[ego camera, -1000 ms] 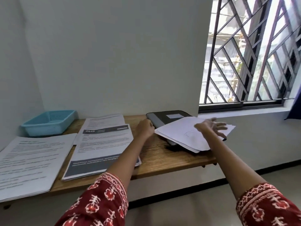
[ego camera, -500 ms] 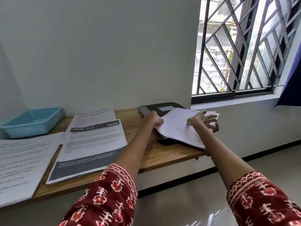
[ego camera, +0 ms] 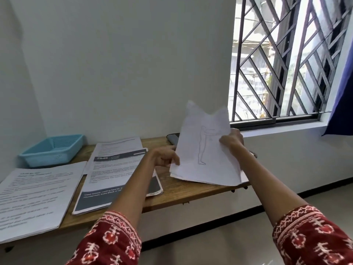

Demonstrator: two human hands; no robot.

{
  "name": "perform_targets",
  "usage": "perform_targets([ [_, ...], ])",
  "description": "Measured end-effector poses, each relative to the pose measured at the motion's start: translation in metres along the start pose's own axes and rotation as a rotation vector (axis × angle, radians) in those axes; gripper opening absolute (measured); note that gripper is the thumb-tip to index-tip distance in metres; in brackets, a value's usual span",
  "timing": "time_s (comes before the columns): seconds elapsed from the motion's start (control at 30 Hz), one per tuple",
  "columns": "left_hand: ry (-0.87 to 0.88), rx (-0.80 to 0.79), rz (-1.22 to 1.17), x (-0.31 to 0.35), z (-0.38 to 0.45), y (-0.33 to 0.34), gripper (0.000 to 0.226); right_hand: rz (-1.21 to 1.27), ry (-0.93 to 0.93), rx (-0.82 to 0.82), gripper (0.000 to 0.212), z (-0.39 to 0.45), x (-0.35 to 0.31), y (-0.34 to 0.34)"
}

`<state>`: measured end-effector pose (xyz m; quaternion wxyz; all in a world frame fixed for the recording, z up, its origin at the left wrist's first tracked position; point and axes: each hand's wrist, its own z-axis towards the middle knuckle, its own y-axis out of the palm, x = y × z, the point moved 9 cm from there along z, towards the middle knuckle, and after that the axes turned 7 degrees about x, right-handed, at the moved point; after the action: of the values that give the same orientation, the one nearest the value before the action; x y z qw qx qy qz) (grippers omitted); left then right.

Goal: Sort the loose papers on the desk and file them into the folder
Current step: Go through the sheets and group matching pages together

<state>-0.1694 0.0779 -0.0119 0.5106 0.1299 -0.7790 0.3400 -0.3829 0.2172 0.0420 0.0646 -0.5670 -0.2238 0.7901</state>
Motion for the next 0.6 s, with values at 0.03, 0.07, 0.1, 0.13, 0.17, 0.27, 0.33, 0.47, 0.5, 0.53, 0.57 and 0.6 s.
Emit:
perform_targets([
  [0.03,0.017,0.051,-0.032,-0.003,-0.003,-0.015,0.031,0.113,-0.054,-0.017,0.033,-0.006,-0.014,0.004],
  [0.07,0.032,0.106,-0.064,-0.006,-0.007,-0.030,0.025,0.214,-0.105,-0.035,0.033,-0.013,-0.028,0.008],
  [0.1,0.061,0.171,-0.097,-0.006,-0.011,-0.045,0.027,0.303,-0.153,-0.052,0.032,-0.021,-0.044,0.013],
  [0.13,0.123,0.244,-0.141,-0.001,-0.016,-0.060,0.035,0.376,-0.198,-0.067,0.029,-0.030,-0.059,0.017],
  [0.17,0.205,0.323,-0.189,0.009,-0.026,-0.076,0.040,0.433,-0.241,-0.081,0.026,-0.040,-0.076,0.023],
  [0.27,0.410,0.556,-0.322,0.036,-0.060,-0.114,0.042,0.568,-0.292,-0.069,0.023,-0.062,-0.110,0.035],
  [0.33,0.471,0.633,-0.349,0.051,-0.079,-0.131,0.041,0.632,-0.304,-0.048,0.024,-0.072,-0.128,0.040],
  [0.47,0.555,0.701,-0.352,0.073,-0.106,-0.159,0.040,0.720,-0.353,-0.036,0.031,-0.085,-0.166,0.039],
  [0.5,0.575,0.712,-0.356,0.076,-0.112,-0.163,0.040,0.721,-0.370,-0.044,0.033,-0.088,-0.173,0.038],
  [0.53,0.588,0.724,-0.355,0.075,-0.117,-0.169,0.039,0.711,-0.386,-0.047,0.034,-0.090,-0.178,0.038],
  [0.57,0.595,0.731,-0.352,0.072,-0.121,-0.173,0.039,0.694,-0.393,-0.046,0.036,-0.092,-0.179,0.038],
  [0.6,0.596,0.738,-0.366,0.066,-0.124,-0.178,0.037,0.682,-0.391,-0.044,0.037,-0.093,-0.178,0.040],
])
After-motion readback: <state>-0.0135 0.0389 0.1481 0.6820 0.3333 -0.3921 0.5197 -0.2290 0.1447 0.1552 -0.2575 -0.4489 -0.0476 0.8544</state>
